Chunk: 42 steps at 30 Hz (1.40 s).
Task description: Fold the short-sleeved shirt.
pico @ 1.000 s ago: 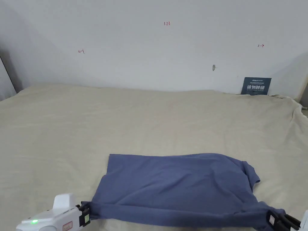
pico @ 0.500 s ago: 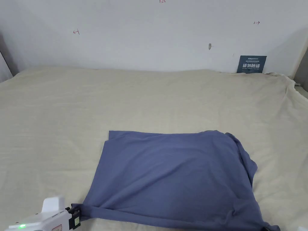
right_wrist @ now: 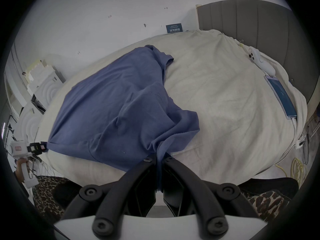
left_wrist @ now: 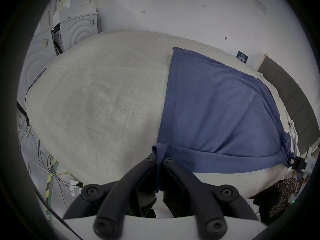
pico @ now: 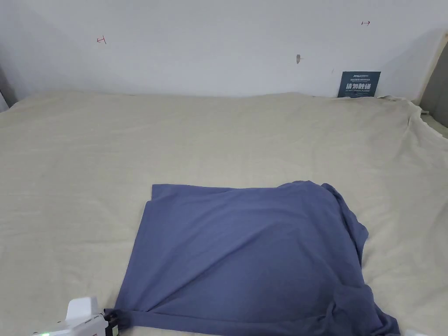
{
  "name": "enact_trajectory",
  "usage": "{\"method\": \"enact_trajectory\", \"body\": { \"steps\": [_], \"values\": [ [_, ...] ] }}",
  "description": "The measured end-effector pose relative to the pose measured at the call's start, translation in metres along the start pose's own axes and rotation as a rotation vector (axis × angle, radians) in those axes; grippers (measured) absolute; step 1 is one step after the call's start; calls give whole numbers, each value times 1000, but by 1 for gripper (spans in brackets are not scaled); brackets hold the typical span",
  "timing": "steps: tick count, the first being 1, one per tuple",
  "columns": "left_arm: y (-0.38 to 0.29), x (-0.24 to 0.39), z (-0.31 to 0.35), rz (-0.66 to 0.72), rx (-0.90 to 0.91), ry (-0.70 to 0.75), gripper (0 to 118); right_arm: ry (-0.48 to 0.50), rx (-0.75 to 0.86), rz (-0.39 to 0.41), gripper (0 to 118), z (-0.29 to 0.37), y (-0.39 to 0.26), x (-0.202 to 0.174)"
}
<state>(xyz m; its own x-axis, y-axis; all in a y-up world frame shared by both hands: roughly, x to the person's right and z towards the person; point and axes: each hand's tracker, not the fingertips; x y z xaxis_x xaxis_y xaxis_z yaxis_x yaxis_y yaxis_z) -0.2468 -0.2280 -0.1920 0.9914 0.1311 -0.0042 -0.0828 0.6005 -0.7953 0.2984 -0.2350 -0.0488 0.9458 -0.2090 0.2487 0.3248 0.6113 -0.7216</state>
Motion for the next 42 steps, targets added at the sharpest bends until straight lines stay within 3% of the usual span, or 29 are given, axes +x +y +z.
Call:
{"method": "enact_trajectory", "body": {
  "steps": [2, 4, 7, 8, 9, 14, 20, 22, 24, 26, 28, 30, 31, 42],
  "values": [
    [4, 2, 3, 18, -15, 4, 26, -26, -12, 31, 11, 1, 3, -7],
    [10, 3, 7, 34, -50, 10, 75, -61, -23, 79, 46, 6, 10, -14],
    [19, 14, 27, 29, -32, 26, 92, -99, 38, 129, 69, 26, 28, -26],
    [24, 18, 38, 41, 34, 16, 104, -99, 79, 148, 87, 37, 37, -30],
    [29, 21, 49, 45, 85, -5, 107, -92, 122, 157, 95, 47, 46, -33],
    [66, 49, 103, 15, 307, -62, 107, -37, 343, 181, 94, 101, 99, -58],
    [87, 85, 141, -76, 528, -10, 107, -19, 534, 189, 93, 135, 125, -84],
    [86, 95, 144, -113, 581, 27, 106, -38, 577, 192, 89, 140, 125, -92],
    [85, 102, 145, -138, 622, 37, 95, -56, 611, 203, 72, 143, 124, -98],
    [80, 109, 149, -150, 666, 16, 72, -76, 635, 219, 46, 148, 121, -110],
    [78, 110, 150, -145, 676, -23, 33, -95, 658, 236, 10, 148, 119, -114],
    [76, 110, 152, -125, 685, -86, 5, -99, 670, 241, 3, 147, 118, -117],
    [76, 109, 153, -117, 682, -110, 0, -109, 687, 242, 0, 148, 117, -118],
    [73, 104, 149, -157, 620, -106, 0, -94, 683, 247, 0, 145, 117, -117]
  ]
}}
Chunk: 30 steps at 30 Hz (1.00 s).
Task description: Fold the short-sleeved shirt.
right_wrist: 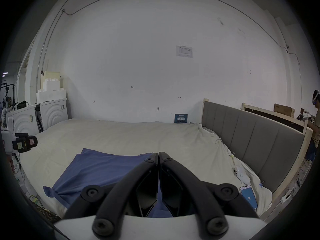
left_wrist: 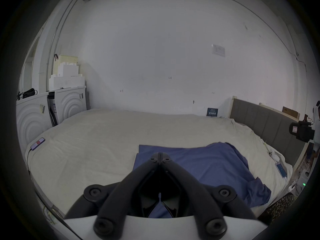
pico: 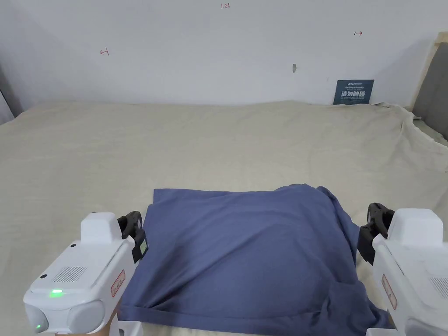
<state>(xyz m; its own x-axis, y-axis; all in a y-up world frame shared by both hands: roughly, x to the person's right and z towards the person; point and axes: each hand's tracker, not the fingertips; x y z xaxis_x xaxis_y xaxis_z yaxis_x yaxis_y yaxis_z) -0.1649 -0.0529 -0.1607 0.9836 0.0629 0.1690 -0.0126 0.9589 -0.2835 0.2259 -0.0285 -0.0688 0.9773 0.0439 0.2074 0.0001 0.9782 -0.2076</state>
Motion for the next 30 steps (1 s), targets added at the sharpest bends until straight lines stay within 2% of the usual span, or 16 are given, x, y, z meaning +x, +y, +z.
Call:
{"method": "enact_trajectory", "body": {
  "steps": [11, 13, 14, 16, 18, 19, 23, 28, 29, 30],
  "values": [
    [-46, -36, -24, 31, -394, 31, 0, 18, -31, -8, 0, -2, -7, 1],
    [-59, -43, -26, 53, -447, 52, 8, 20, -43, -10, 0, -3, -11, 2],
    [-66, -47, -29, 68, -503, 61, 17, 18, -48, -10, 0, -3, -13, 2],
    [-80, -55, -35, 94, -571, 67, 58, 18, -61, -12, 0, -5, -17, 3],
    [-93, -62, -38, 133, -589, 85, 92, 20, -77, -16, 0, -7, -21, 5],
    [-99, -65, -40, 151, -606, 109, 99, 22, -83, -17, 0, -7, -22, 4],
    [-118, -76, -52, 192, -656, 138, 100, 18, -105, -10, 0, -8, -28, 6],
    [-138, -83, -67, 150, -686, 184, 99, 7, -124, -12, 0, -7, -33, 12],
    [-139, -82, -67, 146, -691, 187, 95, 3, -128, -9, 0, -8, -34, 13],
    [-140, -82, -69, 142, -692, 186, 82, -1, -132, -7, 0, -8, -34, 14]
  ]
}}
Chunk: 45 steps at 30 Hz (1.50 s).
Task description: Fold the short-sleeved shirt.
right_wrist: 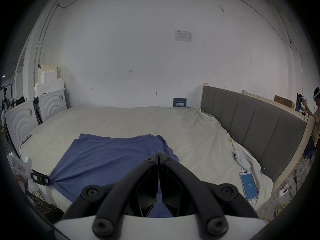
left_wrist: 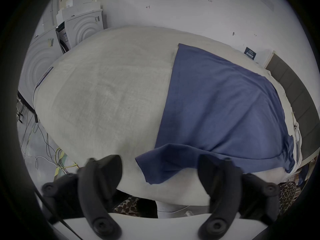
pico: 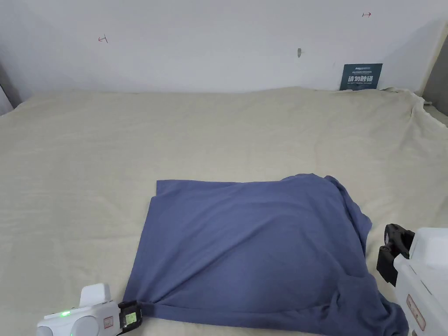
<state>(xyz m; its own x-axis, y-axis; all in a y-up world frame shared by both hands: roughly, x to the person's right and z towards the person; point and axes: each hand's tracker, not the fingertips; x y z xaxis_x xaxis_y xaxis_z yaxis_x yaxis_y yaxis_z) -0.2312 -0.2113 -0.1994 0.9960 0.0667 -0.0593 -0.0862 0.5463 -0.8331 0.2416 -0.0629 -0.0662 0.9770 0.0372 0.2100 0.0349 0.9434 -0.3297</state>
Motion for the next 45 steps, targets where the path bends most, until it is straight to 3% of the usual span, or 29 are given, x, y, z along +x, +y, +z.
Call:
{"method": "enact_trajectory", "body": {
  "steps": [2, 3, 4, 6, 10, 11, 13, 14, 15, 16, 25, 28, 29, 32, 33, 45],
  "values": [
    [-1, 0, -6, -13, -9, -44, 52, -7, -6, -4, 0, 1, -2, 3],
    [-2, 0, -9, -13, -26, -91, 31, -9, -9, -5, 0, 1, -3, 4],
    [-1, 1, -8, -5, -32, -124, 19, -13, -14, -5, 0, 1, -4, 6],
    [0, 6, -5, -7, -17, -103, 7, -21, -30, -5, 0, 2, -8, 10],
    [3, 2, 0, -15, -2, -118, 5, -17, -159, -35, 4, -8, -26, 22],
    [4, 0, 3, -6, 3, -127, 4, -18, -202, -42, 13, -11, -33, 25],
    [5, -2, 9, 0, 21, -137, 4, -10, -298, -65, 56, -19, -49, 29],
    [6, -3, 12, 1, 22, -144, 4, -8, -332, -85, 70, -23, -60, 31],
    [7, -3, 15, 1, 29, -147, 4, 12, -365, -107, 79, -26, -69, 33],
    [8, -3, 18, -2, 39, -151, 4, 11, -402, -116, 81, -30, -79, 33],
    [17, 1, 29, -14, 73, -166, 4, -24, -587, -151, 79, -47, -148, 34],
    [18, 1, 27, -19, 69, -163, 4, -12, -606, -151, 72, -51, -157, 34],
    [17, 2, 26, -21, 68, -160, 4, -6, -608, -153, 65, -53, -160, 35],
    [16, 2, 26, -20, 67, -157, 4, 12, -606, -143, 13, -55, -161, 34],
    [16, 2, 26, -17, 67, -157, 4, 34, -604, -141, 10, -54, -161, 34],
    [55, 7, 38, -22, 148, -170, 4, 94, -400, -71, 8, -58, -60, 36]
  ]
}}
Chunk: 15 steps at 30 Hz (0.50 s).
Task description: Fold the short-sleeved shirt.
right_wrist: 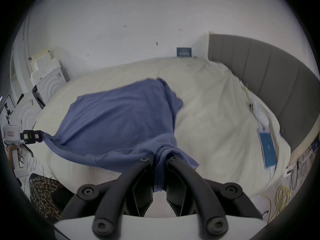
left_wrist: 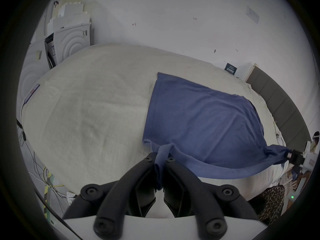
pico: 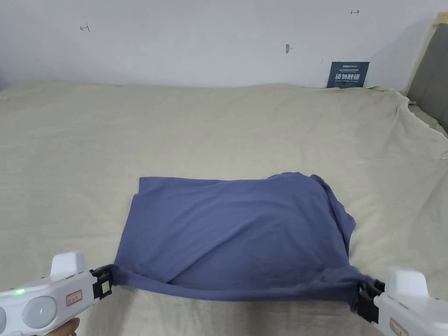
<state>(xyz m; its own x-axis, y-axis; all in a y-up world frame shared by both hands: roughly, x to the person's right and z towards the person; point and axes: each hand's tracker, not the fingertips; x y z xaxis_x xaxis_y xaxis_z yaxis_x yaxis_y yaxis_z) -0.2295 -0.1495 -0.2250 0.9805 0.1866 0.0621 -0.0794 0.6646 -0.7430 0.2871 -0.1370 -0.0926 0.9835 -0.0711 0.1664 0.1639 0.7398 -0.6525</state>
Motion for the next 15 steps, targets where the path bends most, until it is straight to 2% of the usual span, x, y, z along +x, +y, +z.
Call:
{"method": "enact_trajectory", "body": {
  "steps": [8, 15],
  "values": [
    [56, 6, -34, -1, 35, 2, 4, -1, 8, 35, 8, -53, 68, 0],
    [88, 13, -107, -46, -41, 56, 4, 1, -117, -36, 8, -133, 90, 12]
  ]
}}
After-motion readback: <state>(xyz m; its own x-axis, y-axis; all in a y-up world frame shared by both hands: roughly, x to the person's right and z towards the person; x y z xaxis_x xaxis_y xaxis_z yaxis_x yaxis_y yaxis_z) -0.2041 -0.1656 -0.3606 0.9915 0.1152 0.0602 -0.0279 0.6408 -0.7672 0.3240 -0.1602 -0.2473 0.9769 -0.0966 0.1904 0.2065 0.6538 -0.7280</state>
